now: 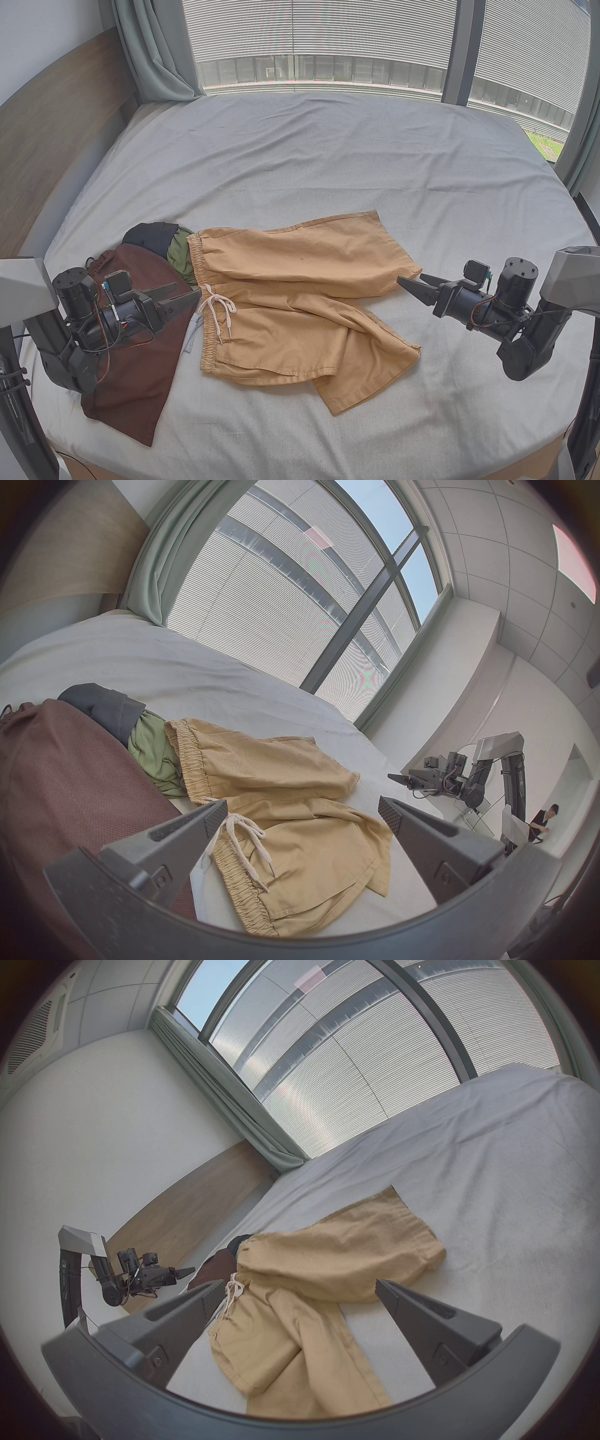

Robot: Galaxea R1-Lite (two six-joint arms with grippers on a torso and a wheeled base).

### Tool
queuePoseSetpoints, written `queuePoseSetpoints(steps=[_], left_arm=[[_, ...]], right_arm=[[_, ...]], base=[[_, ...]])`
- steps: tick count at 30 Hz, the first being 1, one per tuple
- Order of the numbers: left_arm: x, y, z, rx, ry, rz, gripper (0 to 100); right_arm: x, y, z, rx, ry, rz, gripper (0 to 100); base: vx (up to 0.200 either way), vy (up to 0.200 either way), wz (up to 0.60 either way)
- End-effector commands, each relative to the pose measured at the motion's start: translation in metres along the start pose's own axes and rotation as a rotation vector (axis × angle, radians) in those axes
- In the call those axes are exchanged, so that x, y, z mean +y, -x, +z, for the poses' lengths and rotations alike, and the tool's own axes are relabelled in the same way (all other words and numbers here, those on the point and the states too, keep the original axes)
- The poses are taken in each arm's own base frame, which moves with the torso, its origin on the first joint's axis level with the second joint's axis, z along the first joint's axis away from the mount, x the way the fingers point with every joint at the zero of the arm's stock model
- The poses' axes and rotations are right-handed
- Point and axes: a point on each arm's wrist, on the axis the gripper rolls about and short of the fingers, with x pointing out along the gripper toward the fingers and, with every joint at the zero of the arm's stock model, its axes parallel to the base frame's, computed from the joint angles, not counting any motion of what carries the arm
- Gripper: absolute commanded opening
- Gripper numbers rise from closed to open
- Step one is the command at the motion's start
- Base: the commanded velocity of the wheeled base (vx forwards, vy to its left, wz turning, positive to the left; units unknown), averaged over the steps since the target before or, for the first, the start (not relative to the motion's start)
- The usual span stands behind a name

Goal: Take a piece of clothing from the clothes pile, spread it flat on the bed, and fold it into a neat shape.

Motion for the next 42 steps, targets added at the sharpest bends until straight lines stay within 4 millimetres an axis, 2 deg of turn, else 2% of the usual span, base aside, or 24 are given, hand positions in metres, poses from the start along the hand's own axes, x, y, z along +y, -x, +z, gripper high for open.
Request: queuePoseSetpoints(steps=[1,11,21,42], left_arm=[[-0.003,0.004,0.001,-0.001,-0.004,0.001,100],[-0.006,0.005,-0.005,0.025,0.008,-0.007,100],[-0.011,0.008,-0.018,0.069,0.036,-0.008,100],[-0.01,0.007,-0.022,0.079,0.019,-0.009,100]], right_arm=[[0.005,0.012,-0.009,0.044,-0.025,-0.015,100],[0.016,0.024,-0.031,0.134,-0.078,-0.034,100],[0.015,0.035,-0.041,0.17,-0.114,-0.091,100],[0.008,0.041,-0.061,0.244,-0.162,-0.13,100]], base=[[0.0,0.0,0.0],[0.0,0.0,0.0],[0.0,0.0,0.0],[0.0,0.0,0.0]])
